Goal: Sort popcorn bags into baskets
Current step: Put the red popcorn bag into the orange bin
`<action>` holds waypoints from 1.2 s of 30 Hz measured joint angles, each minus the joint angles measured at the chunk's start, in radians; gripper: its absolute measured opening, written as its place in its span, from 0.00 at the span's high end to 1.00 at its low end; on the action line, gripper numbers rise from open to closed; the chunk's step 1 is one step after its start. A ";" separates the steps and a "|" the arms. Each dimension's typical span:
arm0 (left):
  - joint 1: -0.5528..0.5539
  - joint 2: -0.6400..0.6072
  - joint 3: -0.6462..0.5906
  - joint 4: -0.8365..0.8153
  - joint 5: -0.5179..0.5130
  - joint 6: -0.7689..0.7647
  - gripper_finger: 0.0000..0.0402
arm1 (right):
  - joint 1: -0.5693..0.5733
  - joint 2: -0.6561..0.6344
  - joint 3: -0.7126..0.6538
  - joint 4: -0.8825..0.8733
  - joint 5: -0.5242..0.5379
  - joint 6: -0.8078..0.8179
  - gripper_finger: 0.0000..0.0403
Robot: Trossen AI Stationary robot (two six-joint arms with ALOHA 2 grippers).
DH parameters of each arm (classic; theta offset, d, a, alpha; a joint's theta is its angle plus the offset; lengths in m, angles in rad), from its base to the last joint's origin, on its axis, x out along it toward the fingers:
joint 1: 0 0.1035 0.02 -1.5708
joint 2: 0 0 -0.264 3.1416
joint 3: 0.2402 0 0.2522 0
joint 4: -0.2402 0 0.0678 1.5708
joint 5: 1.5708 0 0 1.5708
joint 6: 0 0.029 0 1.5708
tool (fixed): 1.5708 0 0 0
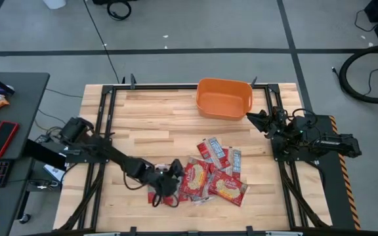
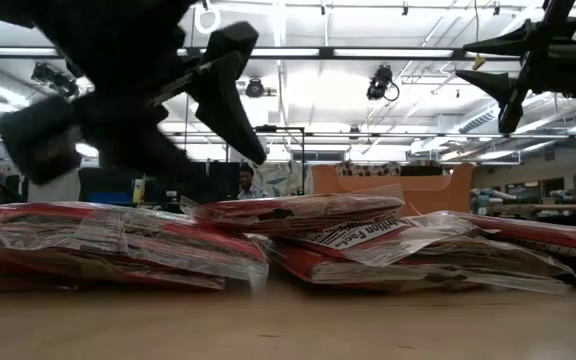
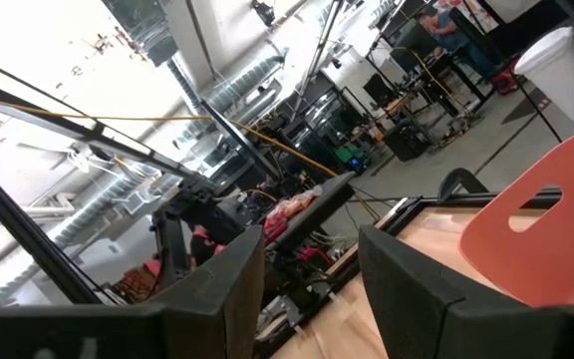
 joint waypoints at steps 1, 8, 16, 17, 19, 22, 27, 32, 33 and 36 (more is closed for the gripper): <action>-0.003 0.008 0.000 0.004 -0.014 0.071 0.44 | 0.000 0.000 0.000 0.000 0.000 0.000 0.58; -0.005 0.047 0.000 0.042 -0.064 0.338 0.46 | 0.000 0.000 0.000 0.000 0.000 0.000 0.58; 0.028 0.049 0.000 0.061 -0.061 0.472 0.49 | 0.000 0.000 0.000 0.000 0.000 0.000 0.58; 0.039 0.049 0.000 0.060 -0.051 0.483 0.49 | 0.000 0.000 0.000 0.000 0.000 0.000 0.58; 0.059 0.049 0.000 0.057 -0.005 0.509 0.49 | 0.000 0.000 0.000 0.000 0.000 0.000 0.58; 0.082 0.049 0.000 0.058 0.069 0.547 0.49 | 0.000 0.000 0.000 0.000 0.000 0.000 0.58; 0.107 0.064 0.000 0.062 0.145 0.593 0.50 | 0.000 0.000 0.000 0.000 0.000 0.000 0.58; 0.108 0.105 0.002 0.096 0.143 0.592 0.58 | 0.000 0.000 0.000 0.000 0.000 0.000 0.58; 0.108 0.110 0.003 0.101 0.142 0.583 0.61 | 0.000 0.000 0.000 0.001 0.000 0.000 0.58; 0.101 0.114 0.003 0.111 0.124 0.512 0.71 | 0.000 0.000 0.000 0.001 0.000 0.000 0.58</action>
